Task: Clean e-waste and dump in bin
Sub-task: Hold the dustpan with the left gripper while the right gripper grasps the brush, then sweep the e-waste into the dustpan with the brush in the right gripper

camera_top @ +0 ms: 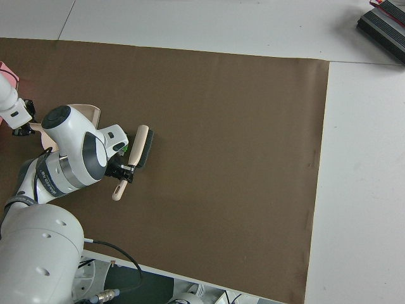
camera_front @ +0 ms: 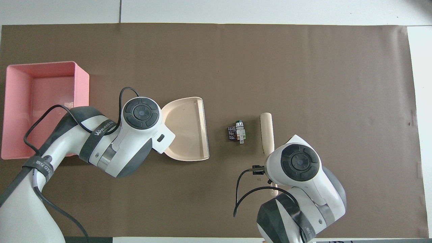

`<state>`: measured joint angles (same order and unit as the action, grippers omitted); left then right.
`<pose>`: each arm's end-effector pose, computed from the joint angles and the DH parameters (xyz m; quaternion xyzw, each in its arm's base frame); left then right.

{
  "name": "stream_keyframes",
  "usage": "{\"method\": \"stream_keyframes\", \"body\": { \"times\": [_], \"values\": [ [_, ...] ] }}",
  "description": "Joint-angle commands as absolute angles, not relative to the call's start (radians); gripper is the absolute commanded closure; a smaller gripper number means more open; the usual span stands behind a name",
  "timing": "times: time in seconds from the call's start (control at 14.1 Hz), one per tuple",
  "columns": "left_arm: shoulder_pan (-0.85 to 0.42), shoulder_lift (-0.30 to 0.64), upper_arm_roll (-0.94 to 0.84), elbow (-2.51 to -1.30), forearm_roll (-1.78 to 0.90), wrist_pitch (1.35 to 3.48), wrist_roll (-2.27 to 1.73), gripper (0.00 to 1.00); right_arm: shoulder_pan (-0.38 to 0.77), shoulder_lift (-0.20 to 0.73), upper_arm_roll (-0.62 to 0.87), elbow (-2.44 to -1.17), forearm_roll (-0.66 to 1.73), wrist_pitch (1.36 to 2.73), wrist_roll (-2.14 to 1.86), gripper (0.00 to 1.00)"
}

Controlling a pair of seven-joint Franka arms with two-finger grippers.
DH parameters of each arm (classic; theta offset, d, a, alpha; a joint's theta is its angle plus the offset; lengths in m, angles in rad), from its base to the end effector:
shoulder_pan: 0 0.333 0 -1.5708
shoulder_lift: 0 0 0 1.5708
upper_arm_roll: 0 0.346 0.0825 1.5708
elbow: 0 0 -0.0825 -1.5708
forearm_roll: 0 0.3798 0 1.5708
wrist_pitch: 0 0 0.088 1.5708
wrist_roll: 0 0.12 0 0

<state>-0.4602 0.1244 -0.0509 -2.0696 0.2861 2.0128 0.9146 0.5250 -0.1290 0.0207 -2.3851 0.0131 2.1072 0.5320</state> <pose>0.4879 -0.2501 0.3798 -0.6986 0.6997 0.1114 0.0994 0.3866 0.2357 0.3785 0.9972 0.0029 -0.0659 0.0347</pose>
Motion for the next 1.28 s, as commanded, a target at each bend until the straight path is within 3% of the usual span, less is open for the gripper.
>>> {"method": "stream_keyframes", "body": {
  "times": [0.0,0.43,1.21],
  "values": [
    [-0.457,0.12,-0.043,-1.999,0.346,1.927,1.029,1.0,0.537,-0.123,0.014,-2.388,-0.003,2.129,0.563,1.0],
    [-0.54,0.187,-0.043,-1.983,0.362,1.921,0.928,1.0,0.563,-0.121,0.015,-2.393,-0.003,2.138,0.563,1.0],
    [-0.561,0.186,-0.044,-1.999,0.364,1.919,0.894,1.0,0.584,-0.106,0.018,-2.391,0.002,2.207,0.528,1.0]
  ]
}}
